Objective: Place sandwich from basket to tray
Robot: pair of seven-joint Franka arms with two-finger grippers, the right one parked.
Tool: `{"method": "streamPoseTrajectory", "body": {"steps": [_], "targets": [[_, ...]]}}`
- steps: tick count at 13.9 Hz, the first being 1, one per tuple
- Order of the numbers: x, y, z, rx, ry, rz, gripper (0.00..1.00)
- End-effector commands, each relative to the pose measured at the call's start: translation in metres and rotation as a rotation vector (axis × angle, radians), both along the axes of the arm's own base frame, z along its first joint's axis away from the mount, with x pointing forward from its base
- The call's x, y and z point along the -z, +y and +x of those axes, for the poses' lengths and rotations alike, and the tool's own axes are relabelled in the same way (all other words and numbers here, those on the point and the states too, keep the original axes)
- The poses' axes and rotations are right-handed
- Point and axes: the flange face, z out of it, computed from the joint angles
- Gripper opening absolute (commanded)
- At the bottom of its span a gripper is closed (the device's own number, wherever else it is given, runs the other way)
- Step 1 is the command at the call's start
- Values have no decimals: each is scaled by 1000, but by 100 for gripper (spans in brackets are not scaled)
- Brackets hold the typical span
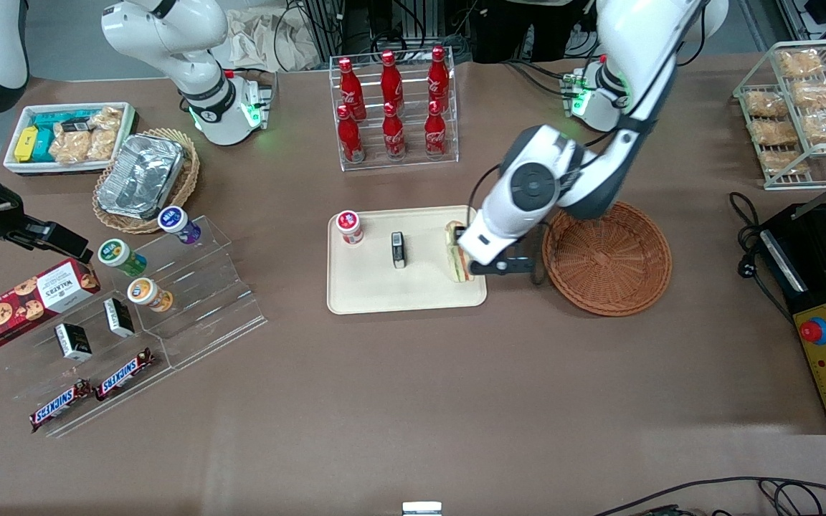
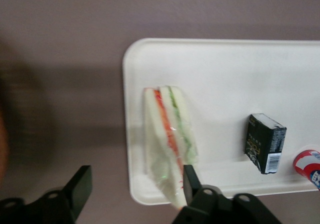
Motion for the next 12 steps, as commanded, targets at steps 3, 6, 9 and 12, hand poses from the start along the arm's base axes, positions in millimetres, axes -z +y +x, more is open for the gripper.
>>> {"method": "streamPoseTrajectory", "body": {"steps": [3,6,9,12], "targets": [[-112,79,3,-52,-52,101,100],[-184,145,-2,-62,-119,198,100],[-234,203,-16,-63,-130,214,100],[-268,248,-27,-149,-150,247,100]]}}
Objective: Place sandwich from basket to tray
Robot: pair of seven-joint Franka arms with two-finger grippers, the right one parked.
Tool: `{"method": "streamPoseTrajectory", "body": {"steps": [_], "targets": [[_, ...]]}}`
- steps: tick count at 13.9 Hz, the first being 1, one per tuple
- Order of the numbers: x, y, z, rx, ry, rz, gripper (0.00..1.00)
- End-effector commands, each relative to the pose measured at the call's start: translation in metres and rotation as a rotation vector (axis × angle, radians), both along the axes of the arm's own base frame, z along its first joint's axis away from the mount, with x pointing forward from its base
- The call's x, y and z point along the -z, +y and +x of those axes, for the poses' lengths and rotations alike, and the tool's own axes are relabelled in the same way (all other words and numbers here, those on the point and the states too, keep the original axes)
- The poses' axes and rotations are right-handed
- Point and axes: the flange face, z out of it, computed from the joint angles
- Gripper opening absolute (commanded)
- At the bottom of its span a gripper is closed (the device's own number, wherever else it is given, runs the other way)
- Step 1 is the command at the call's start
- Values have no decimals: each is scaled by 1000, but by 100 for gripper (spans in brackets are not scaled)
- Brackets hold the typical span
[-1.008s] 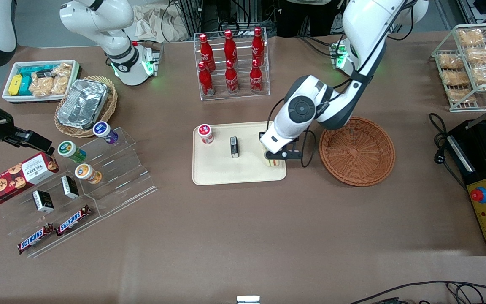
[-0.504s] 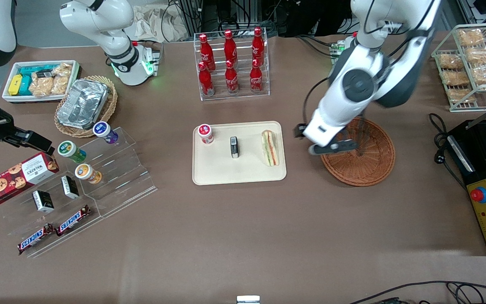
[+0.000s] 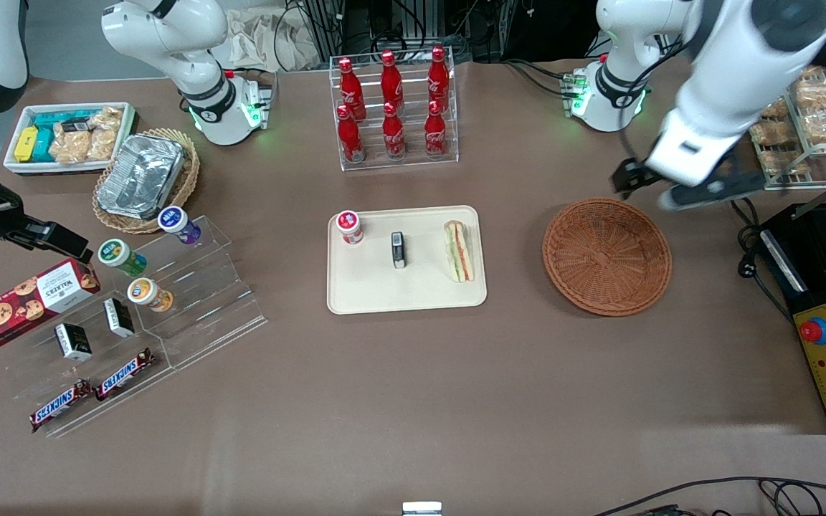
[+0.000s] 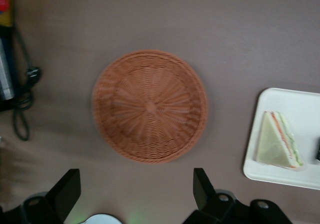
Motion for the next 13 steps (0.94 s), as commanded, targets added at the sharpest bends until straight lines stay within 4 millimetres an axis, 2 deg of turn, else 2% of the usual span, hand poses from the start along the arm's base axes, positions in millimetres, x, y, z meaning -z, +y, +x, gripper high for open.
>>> {"method": "streamPoseTrajectory", "body": {"steps": [1,3,4,6,8,10,13], "targets": [[-24,43,-8,-68,-9,26,100],[-49,70,-1,-108,-45,18,100],[-53,84,3,-61,-47,13,100],[-55,92,2,144,-20,15,100],[-66,97,2,369,-6,11,100],[-65,114,7,373,-4,-7,100],[-62,116,8,280,-2,0,100]]}}
